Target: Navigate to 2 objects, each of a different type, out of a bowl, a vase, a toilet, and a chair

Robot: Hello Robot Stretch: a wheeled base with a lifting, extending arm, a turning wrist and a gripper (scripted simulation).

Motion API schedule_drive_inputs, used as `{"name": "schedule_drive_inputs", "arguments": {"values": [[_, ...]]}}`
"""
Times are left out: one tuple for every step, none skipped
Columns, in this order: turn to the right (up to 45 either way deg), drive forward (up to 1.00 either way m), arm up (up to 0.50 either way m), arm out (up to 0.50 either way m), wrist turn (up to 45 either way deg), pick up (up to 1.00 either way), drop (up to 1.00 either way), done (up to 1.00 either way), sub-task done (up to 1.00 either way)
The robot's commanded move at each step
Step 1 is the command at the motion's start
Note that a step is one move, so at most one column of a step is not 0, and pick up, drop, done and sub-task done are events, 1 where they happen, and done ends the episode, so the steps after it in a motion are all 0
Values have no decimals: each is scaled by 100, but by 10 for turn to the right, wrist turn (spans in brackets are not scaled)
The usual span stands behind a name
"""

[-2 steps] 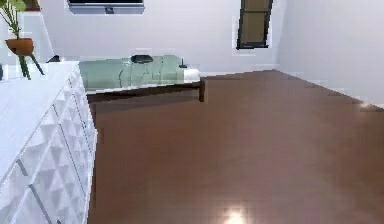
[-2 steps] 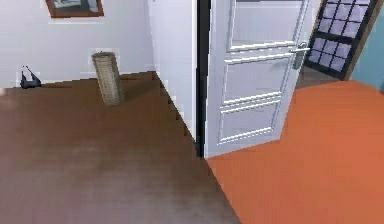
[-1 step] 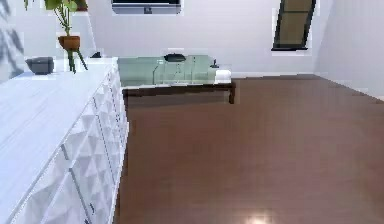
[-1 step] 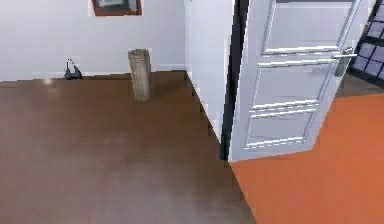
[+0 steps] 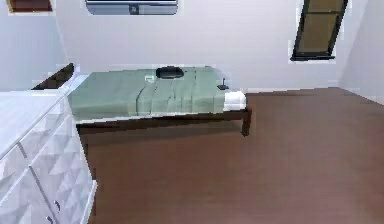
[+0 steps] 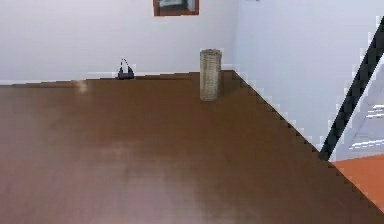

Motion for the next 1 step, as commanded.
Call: {"name": "schedule_drive_inputs", "arguments": {"values": [[0, 30, 0, 0, 0, 0, 0, 0, 0]]}}
